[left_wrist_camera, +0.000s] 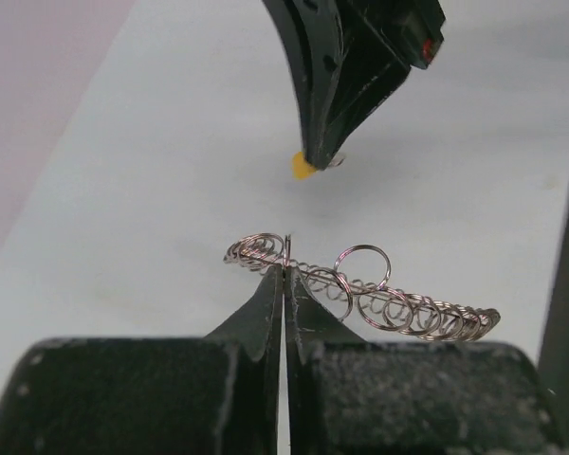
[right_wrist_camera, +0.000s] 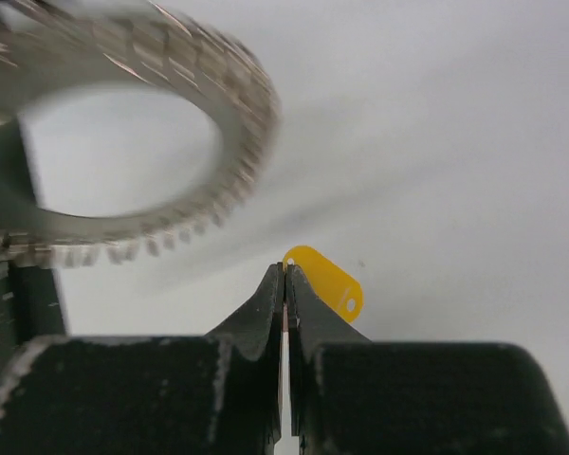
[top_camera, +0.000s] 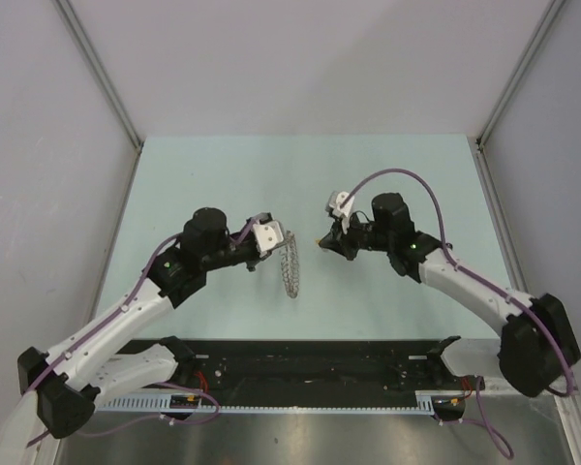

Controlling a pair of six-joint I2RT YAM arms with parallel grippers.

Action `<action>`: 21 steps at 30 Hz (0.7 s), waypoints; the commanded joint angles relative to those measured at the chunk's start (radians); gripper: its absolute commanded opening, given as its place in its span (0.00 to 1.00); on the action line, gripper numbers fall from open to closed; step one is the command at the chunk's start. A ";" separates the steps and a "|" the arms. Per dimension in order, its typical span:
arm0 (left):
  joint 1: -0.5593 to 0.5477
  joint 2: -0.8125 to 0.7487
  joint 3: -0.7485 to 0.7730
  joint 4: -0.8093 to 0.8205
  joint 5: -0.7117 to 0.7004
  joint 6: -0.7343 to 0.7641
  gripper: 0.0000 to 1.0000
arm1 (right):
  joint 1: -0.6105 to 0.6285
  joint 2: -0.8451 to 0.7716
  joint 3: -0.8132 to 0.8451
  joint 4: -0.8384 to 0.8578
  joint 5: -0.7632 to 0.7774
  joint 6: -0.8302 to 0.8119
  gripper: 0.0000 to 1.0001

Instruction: Put the keys on the keyring

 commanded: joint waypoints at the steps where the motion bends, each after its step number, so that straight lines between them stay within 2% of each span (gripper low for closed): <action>1: -0.002 -0.086 -0.014 0.127 -0.314 -0.045 0.00 | -0.052 0.172 0.099 -0.111 0.305 0.141 0.00; 2: -0.002 -0.092 -0.019 0.141 -0.383 -0.053 0.00 | -0.047 0.268 0.166 -0.155 0.348 0.143 0.00; 4: -0.002 -0.106 -0.028 0.163 -0.433 -0.071 0.00 | -0.039 0.347 0.214 -0.219 0.299 0.152 0.01; 5: -0.002 -0.117 -0.036 0.178 -0.445 -0.076 0.00 | -0.027 0.389 0.232 -0.213 0.454 0.193 0.01; 6: -0.002 -0.123 -0.037 0.186 -0.474 -0.080 0.00 | -0.004 0.457 0.281 -0.223 0.536 0.215 0.00; 7: -0.002 -0.126 -0.039 0.186 -0.481 -0.084 0.01 | 0.028 0.493 0.300 -0.280 0.541 0.171 0.00; 13: -0.002 -0.126 -0.034 0.183 -0.468 -0.085 0.00 | 0.074 0.599 0.331 -0.246 0.540 0.178 0.00; 16: -0.002 -0.126 -0.033 0.179 -0.467 -0.087 0.01 | 0.076 0.607 0.332 -0.251 0.554 0.183 0.10; 17: -0.002 -0.124 -0.033 0.181 -0.465 -0.087 0.01 | 0.077 0.605 0.332 -0.253 0.567 0.184 0.18; 21: -0.002 -0.124 -0.031 0.178 -0.462 -0.088 0.00 | 0.090 0.592 0.332 -0.268 0.606 0.181 0.28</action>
